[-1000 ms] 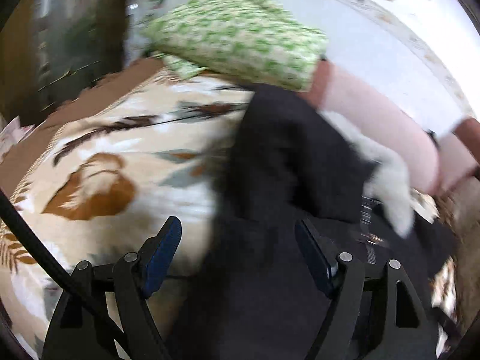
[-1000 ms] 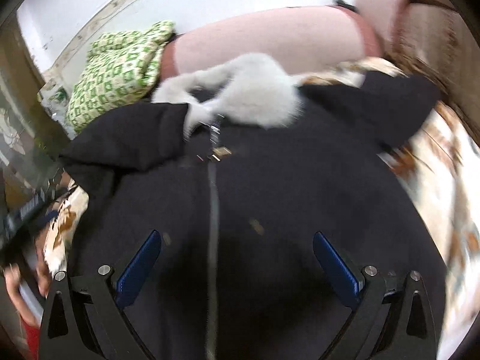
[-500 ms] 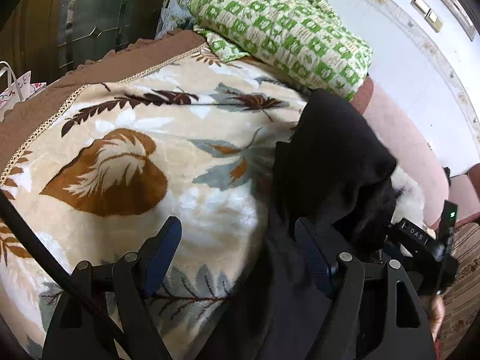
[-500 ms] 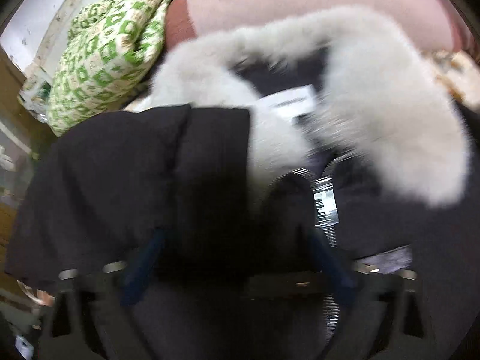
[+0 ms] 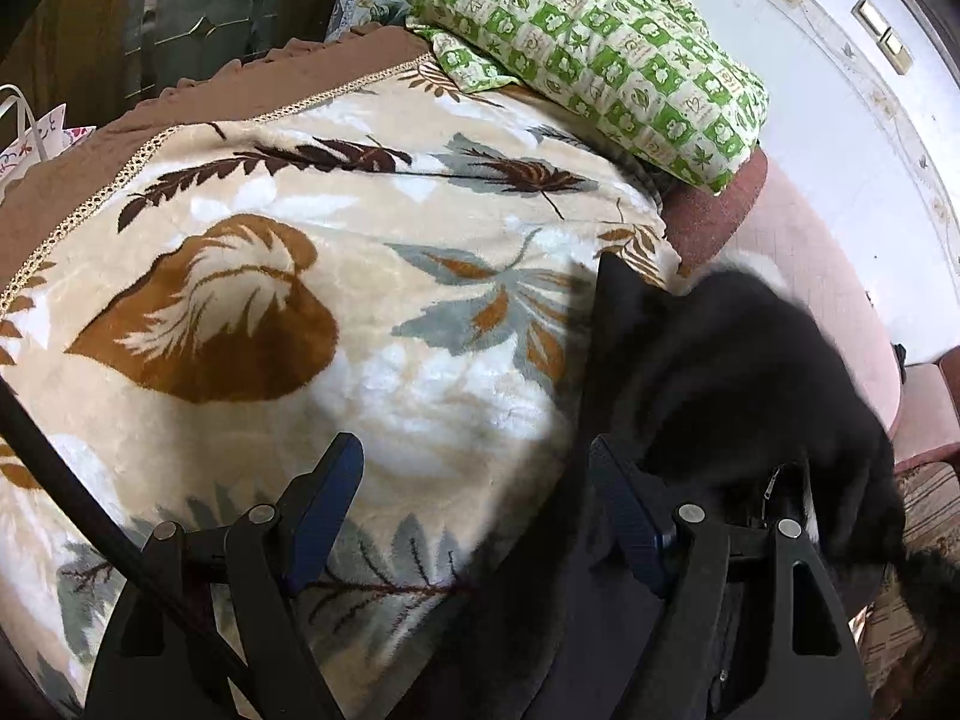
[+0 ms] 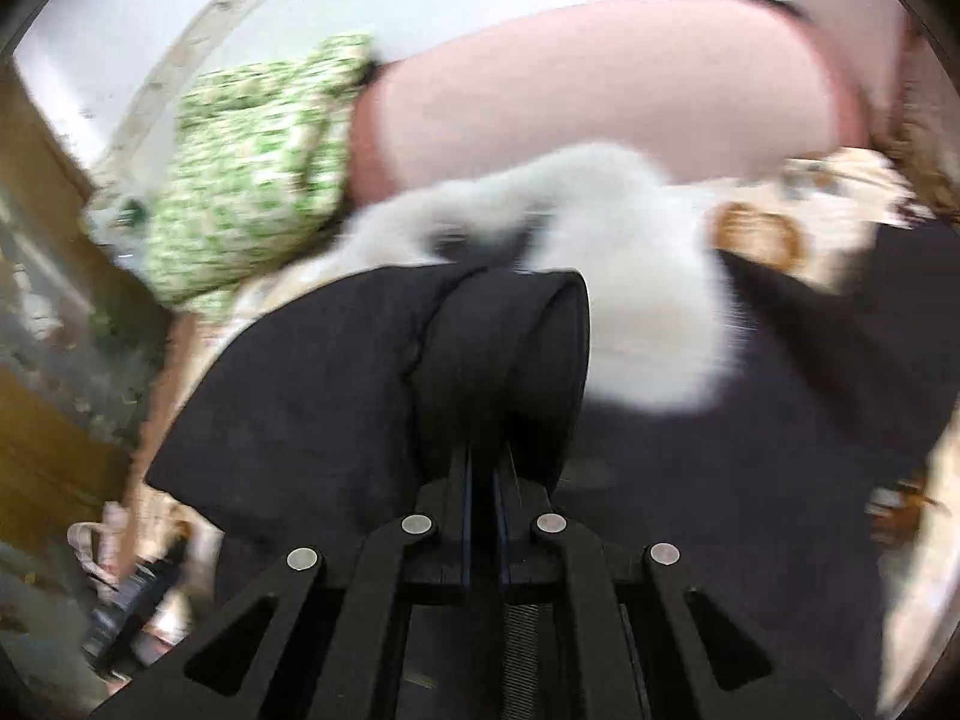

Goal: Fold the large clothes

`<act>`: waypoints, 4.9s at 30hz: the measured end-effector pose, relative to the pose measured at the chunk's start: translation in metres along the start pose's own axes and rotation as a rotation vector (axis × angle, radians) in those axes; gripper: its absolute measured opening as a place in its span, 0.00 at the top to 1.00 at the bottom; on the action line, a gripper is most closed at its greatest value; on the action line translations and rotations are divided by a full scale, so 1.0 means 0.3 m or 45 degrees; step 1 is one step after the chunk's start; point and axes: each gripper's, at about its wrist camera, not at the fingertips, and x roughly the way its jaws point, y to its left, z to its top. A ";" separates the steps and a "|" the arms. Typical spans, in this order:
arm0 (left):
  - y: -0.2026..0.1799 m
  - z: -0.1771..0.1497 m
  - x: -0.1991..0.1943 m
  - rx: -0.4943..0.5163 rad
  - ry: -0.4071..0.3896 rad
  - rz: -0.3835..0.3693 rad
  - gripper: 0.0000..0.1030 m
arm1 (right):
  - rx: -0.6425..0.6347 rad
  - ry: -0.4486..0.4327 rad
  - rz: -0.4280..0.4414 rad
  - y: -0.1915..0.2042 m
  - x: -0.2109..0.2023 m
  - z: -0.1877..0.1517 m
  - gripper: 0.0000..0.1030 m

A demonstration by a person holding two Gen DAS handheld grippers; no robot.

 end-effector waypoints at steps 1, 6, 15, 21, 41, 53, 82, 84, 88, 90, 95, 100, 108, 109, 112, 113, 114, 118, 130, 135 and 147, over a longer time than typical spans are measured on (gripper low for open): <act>-0.006 -0.003 0.002 0.007 0.002 0.002 0.25 | 0.013 0.008 -0.068 -0.056 -0.011 -0.015 0.93; -0.054 -0.029 0.018 0.092 0.009 0.051 0.25 | 0.186 0.062 -0.285 -0.334 -0.014 -0.085 0.94; -0.102 -0.062 0.064 0.197 0.042 0.141 0.25 | 0.363 0.183 -0.263 -0.434 0.158 -0.154 0.93; -0.132 -0.074 0.013 0.229 -0.007 0.087 0.25 | 0.344 0.119 -0.272 -0.426 0.146 -0.165 0.93; -0.434 -0.388 0.065 0.650 0.104 -0.119 0.25 | 0.945 -0.314 -0.287 -1.221 -0.235 -0.061 0.29; -0.463 -0.427 0.136 0.756 0.109 -0.067 0.14 | 1.032 -0.349 -0.226 -1.440 -0.050 0.173 0.73; -0.230 -0.128 -0.085 0.285 -0.126 -0.199 0.14 | -0.637 0.115 -0.176 0.232 0.226 -0.221 0.68; -0.206 -0.118 -0.082 0.249 -0.112 -0.211 0.14 | -0.706 0.142 -0.179 0.261 0.234 -0.286 0.58; -0.192 -0.107 -0.070 0.202 -0.069 -0.224 0.14 | -0.740 0.087 -0.129 0.264 0.113 -0.326 0.41; -0.193 -0.103 -0.066 0.195 -0.058 -0.228 0.14 | -0.700 0.034 -0.109 0.242 0.048 -0.310 0.40; -0.185 -0.096 -0.070 0.178 -0.065 -0.210 0.14 | -0.478 -0.062 -0.027 0.173 -0.035 -0.204 0.40; -0.127 -0.051 -0.085 0.104 -0.107 -0.174 0.14 | -0.536 -0.055 -0.022 0.340 0.073 -0.200 0.26; -0.004 0.017 -0.080 -0.074 -0.103 -0.148 0.14 | -0.890 -0.146 -0.329 0.624 0.328 -0.258 0.31; 0.005 0.021 -0.079 -0.087 -0.096 -0.151 0.14 | -0.902 -0.151 -0.372 0.629 0.351 -0.257 0.58; 0.030 0.034 -0.087 -0.120 -0.099 -0.141 0.14 | -0.847 -0.102 -0.389 0.626 0.381 -0.217 0.92; 0.038 0.038 -0.090 -0.130 -0.104 -0.138 0.14 | -0.822 -0.121 -0.373 0.629 0.363 -0.206 0.92; 0.048 0.043 -0.093 -0.145 -0.110 -0.134 0.14 | -0.805 -0.140 -0.365 0.635 0.344 -0.199 0.92; 0.106 0.064 -0.105 -0.226 -0.123 -0.125 0.14 | -0.721 -0.202 -0.263 0.678 0.252 -0.174 0.92; 0.145 0.076 -0.106 -0.277 -0.151 -0.087 0.14 | -0.609 0.018 -0.022 0.760 0.419 -0.212 0.91; 0.133 0.071 -0.088 -0.253 -0.136 -0.067 0.14 | -0.589 0.094 0.045 0.700 0.480 -0.232 0.71; 0.129 0.067 -0.073 -0.245 -0.110 -0.058 0.14 | -0.613 -0.132 0.100 0.692 0.204 -0.182 0.68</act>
